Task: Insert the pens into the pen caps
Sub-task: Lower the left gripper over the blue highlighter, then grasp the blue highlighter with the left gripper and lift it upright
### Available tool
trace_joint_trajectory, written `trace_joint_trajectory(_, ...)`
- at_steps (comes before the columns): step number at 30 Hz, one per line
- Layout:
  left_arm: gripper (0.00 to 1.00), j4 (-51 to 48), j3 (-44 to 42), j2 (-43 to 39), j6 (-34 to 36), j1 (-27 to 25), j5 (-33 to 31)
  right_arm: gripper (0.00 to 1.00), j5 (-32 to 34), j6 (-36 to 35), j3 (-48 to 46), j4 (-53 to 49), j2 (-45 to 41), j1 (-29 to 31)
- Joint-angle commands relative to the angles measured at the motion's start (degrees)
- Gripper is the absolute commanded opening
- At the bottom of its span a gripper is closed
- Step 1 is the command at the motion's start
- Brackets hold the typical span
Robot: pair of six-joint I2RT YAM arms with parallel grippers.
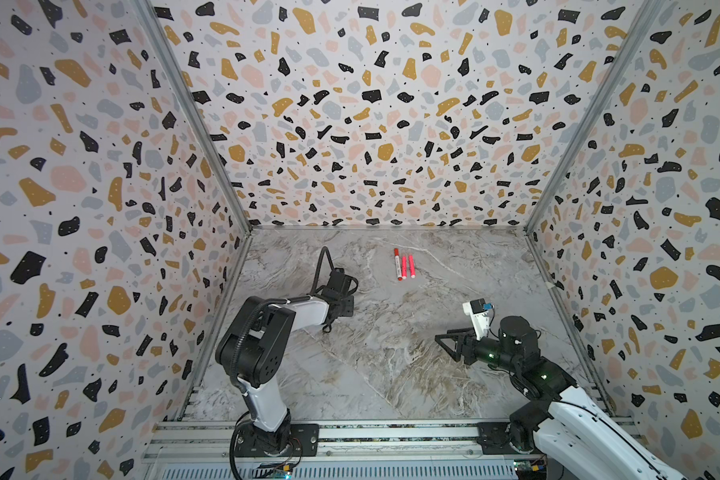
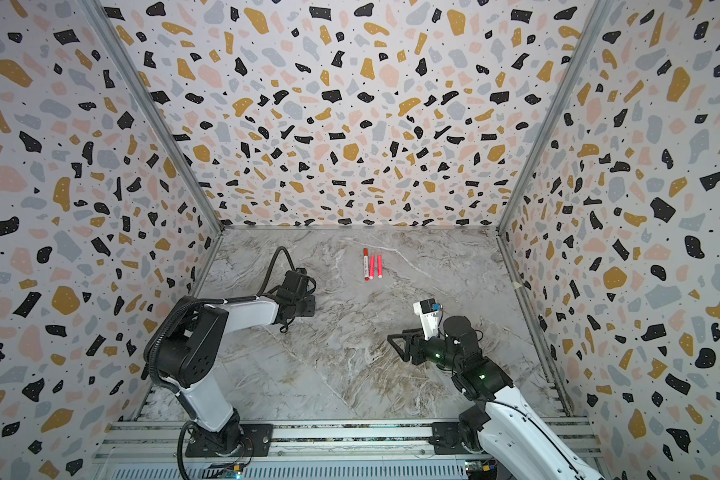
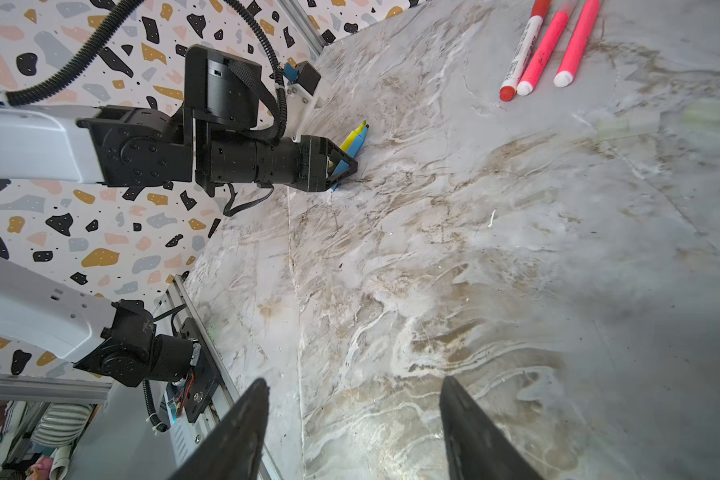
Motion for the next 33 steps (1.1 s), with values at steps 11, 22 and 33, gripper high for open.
trace_joint_trajectory(11, 0.05, -0.3, -1.9, 0.4, 3.0, -14.0, 1.6, 0.65, 0.6, 0.9, 2.1, -0.1, -0.9, 0.4)
trace_joint_trajectory(22, 0.02, 31.6, -23.9, -22.1, -3.8, -16.6, 19.1, 0.68, -2.2, 2.0, 0.4, 3.5, -0.4, 0.3)
trace_joint_trajectory(33, 0.04, 48.1, -36.0, -32.7, -13.1, -29.3, 16.0, 0.73, -10.9, 9.8, -3.5, 21.4, 7.8, 1.9)
